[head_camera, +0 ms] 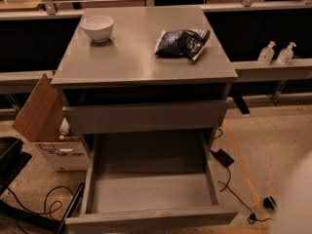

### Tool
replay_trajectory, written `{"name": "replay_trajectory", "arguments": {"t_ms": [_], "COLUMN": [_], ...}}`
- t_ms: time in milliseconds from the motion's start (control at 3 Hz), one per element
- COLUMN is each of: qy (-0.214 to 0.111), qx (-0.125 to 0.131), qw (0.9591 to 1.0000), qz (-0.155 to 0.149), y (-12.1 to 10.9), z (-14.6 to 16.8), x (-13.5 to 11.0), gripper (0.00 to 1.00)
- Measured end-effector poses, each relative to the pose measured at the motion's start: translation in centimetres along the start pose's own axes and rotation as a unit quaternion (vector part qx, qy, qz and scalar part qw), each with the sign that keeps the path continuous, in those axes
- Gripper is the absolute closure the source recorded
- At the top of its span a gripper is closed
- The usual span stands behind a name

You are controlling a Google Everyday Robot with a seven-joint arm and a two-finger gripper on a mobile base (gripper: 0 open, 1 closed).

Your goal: Pick blue chip bag from middle drawer and place on counter

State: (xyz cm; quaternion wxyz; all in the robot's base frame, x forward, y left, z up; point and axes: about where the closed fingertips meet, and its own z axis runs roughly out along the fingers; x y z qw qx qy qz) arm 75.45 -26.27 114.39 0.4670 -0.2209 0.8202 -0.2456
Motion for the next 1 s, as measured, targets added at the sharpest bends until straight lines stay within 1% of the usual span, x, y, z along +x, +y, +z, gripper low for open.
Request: {"name": "replay_trajectory", "arguments": {"t_ms": [333, 667, 1000], "qy": [-0.038, -0.030, -0.030], "qx": [0.048, 0.045, 0.045], "qw": [0.9967, 0.9955, 0.9955], "qz": [0.053, 0.078, 0.078], "y": [-3.5, -2.4, -2.4], "z": [-7.0, -7.9, -7.9], "x": [1.2, 2.5, 2.5], "gripper": [0.00, 0.00, 0.00]}}
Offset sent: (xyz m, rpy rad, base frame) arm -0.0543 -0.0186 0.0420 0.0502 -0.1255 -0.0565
